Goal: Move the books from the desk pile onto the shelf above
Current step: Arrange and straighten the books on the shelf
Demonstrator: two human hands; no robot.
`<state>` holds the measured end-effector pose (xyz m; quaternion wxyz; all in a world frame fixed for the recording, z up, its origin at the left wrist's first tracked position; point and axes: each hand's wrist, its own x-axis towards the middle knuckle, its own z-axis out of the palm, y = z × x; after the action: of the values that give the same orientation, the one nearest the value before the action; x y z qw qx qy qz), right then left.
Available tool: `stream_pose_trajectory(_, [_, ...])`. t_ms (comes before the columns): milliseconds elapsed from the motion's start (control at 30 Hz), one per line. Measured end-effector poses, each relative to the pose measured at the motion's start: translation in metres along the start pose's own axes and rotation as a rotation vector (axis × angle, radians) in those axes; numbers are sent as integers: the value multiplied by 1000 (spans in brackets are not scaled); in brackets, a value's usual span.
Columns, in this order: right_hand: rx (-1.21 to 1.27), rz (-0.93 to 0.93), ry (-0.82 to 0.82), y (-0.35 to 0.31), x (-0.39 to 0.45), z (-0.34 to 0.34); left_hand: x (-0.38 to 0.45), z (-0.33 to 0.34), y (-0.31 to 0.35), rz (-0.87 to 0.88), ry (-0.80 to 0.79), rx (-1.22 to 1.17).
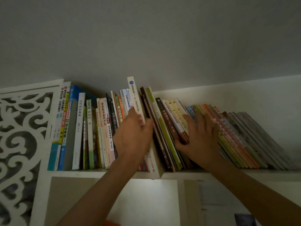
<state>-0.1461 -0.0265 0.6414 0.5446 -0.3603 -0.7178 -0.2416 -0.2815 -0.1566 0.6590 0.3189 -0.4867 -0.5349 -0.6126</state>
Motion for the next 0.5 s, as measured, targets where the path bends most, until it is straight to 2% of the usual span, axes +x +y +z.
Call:
stream_pose_trajectory(67, [-39,21,34,0,4,-1,-6,0,4,-77,-16,-12])
stream_pose_trajectory(167, [-55,103,-65,-2,7,2,-15,7,13,-200,-101,-205])
stream_pose_trajectory(233, [-45,112,-50,-3,7,3,-19,9,16,-168,-60,-267])
stream_pose_trajectory(500, [-36,103,-18,1,5,6,-27,10,17,-154,62,-258])
